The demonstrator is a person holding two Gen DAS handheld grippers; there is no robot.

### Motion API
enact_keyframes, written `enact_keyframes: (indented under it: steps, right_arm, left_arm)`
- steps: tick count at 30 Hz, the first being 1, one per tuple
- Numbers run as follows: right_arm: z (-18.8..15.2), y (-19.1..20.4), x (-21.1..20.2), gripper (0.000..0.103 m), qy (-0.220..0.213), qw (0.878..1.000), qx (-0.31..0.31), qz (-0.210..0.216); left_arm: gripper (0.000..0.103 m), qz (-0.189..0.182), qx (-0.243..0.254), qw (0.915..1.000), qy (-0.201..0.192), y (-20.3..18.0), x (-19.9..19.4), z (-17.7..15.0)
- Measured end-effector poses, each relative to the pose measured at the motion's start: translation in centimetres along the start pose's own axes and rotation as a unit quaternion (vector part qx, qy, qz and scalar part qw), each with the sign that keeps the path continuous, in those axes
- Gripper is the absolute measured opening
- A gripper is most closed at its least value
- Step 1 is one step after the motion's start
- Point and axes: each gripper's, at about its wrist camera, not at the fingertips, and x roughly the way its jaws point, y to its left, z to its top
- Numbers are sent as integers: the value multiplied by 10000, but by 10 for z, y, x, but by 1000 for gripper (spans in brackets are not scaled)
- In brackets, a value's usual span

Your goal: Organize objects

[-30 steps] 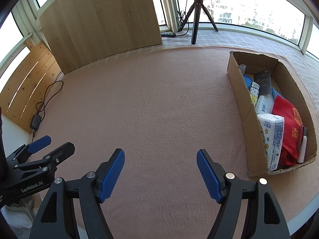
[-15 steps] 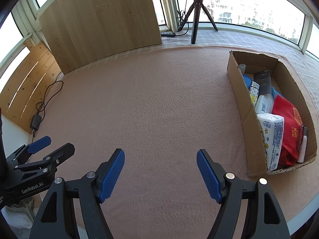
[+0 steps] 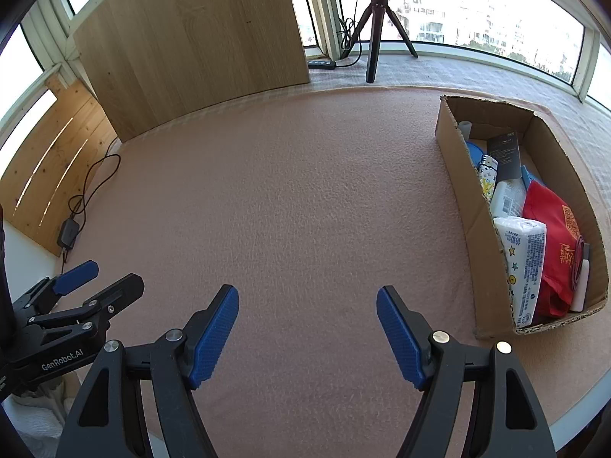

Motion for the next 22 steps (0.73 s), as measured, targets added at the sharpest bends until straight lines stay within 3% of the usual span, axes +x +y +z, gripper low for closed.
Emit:
enact_keyframes:
  steps: [22]
  right_arm:
    - [-1,-2,13,71,146,9999,65,14]
  left_arm:
    - [97,3,-85,9998,204,8,23,-6]
